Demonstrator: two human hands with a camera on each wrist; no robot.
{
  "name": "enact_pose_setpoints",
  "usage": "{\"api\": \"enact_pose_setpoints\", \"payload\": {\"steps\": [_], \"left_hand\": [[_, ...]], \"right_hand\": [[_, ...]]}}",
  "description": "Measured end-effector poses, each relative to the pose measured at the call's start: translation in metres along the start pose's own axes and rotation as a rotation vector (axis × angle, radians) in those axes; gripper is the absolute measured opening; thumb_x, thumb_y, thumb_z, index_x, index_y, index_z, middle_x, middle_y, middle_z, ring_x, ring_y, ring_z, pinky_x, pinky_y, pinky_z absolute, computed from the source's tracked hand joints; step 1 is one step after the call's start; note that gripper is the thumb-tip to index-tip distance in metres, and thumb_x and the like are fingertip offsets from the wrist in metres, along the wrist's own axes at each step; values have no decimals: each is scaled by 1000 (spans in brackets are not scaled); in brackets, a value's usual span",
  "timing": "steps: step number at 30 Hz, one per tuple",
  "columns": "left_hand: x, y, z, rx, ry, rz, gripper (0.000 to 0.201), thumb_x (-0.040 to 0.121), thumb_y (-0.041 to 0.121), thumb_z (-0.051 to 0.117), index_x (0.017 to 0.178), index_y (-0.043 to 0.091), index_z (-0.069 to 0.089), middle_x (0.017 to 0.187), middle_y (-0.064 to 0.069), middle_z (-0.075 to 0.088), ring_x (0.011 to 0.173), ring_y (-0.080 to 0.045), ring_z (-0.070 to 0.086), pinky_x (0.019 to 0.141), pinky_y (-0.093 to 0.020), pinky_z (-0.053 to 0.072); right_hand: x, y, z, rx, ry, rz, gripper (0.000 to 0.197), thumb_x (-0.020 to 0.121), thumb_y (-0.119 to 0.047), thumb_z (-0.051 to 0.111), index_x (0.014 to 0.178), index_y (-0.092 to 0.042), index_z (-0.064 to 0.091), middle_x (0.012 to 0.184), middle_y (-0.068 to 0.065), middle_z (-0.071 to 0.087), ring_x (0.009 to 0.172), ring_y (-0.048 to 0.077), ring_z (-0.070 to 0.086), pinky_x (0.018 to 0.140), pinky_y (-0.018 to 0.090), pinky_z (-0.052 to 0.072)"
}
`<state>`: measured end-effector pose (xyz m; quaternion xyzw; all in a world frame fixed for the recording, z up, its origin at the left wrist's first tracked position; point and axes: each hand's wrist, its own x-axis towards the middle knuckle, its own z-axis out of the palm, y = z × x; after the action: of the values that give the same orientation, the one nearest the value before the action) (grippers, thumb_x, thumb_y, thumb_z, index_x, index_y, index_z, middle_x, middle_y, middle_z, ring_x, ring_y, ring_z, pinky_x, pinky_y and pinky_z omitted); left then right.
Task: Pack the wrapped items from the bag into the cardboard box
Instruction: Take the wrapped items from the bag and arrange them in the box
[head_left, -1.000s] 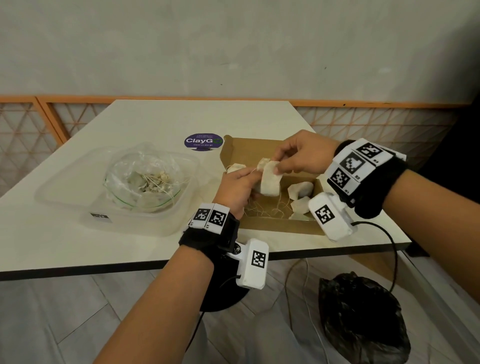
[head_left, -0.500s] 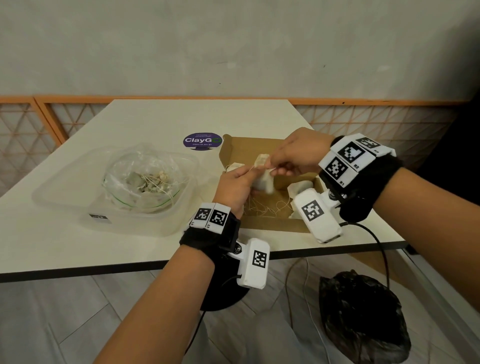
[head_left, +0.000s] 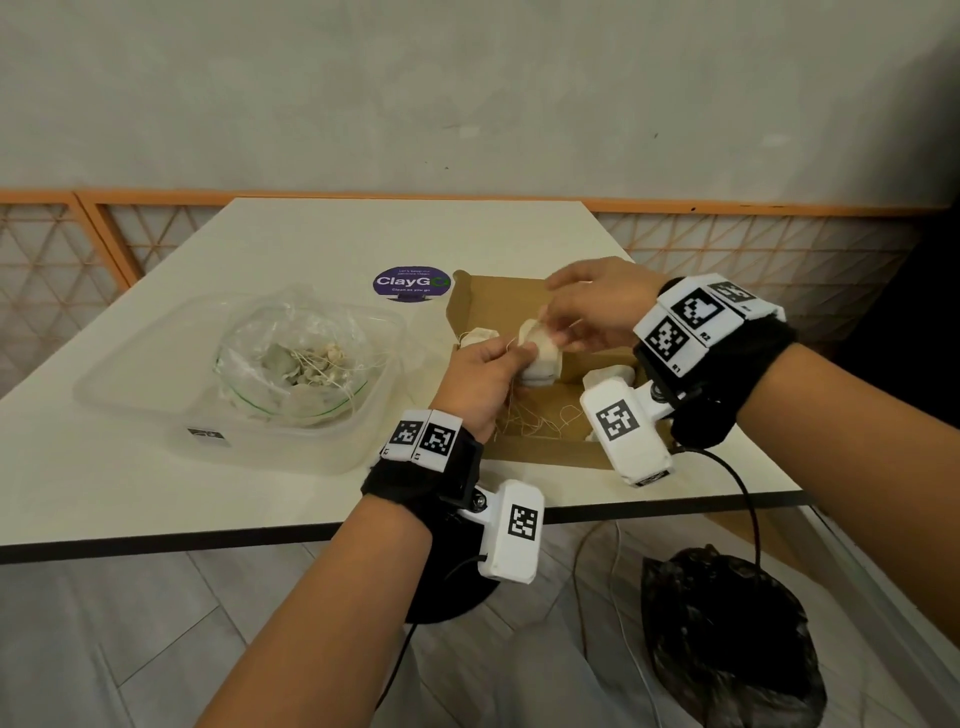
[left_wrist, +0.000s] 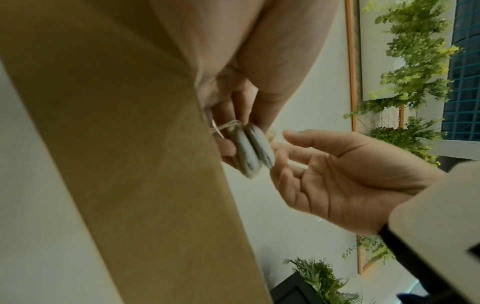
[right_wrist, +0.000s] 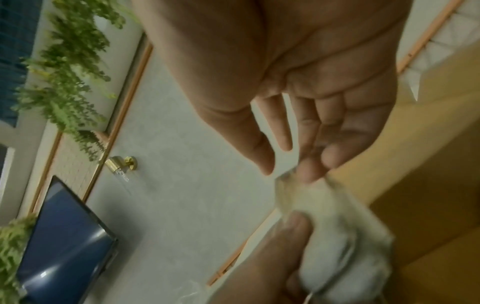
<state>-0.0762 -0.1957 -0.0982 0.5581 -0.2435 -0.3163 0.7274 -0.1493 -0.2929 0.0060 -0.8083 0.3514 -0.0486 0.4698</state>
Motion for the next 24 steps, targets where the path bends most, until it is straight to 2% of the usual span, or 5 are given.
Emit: {"api": "enact_pose_setpoints", "payload": {"steps": [4,6,9,18,24], "left_hand": [[-2,2,0,16,4,9,14,93,10,54,85,11,65,85,-9,61,69,-12,56,55,-17,45],[-1,2,0,42,2,4,12,92,14,57,86,10,66,90,-13,61,76,-17,55,59,-21,44],[-3,4,3,58,-3,-15,11,92,14,57,92,10,67,96,-12,63,85,-20,58,69,-25,50],[-21,34,-20,165,267,264,25,90,-3,50,105,13,63,105,3,66,100,-5,60,95,-21,46],[-24,11,-34,145,316,28,53,89,-9,39,137,13,44,144,-2,43,134,-14,37,100,-27,37]], "right_hand": [[5,8,-10,-289,-40,-67,69,76,-31,74,136,-21,41,115,2,56,98,16,60,87,31,52],[3,10,-9,-223,-168,-51,49,78,-25,74,122,-15,55,104,-1,62,88,9,61,73,20,53],[5,11,-6,-273,-99,-139,21,80,-20,71,100,-16,66,91,0,67,73,4,60,55,15,43],[22,19,-21,-319,4,-148,12,79,-14,71,75,-19,61,83,3,66,73,12,63,61,20,48],[22,10,-18,-367,-142,-114,10,80,-12,71,80,-18,63,81,2,67,70,12,63,64,21,48]]}}
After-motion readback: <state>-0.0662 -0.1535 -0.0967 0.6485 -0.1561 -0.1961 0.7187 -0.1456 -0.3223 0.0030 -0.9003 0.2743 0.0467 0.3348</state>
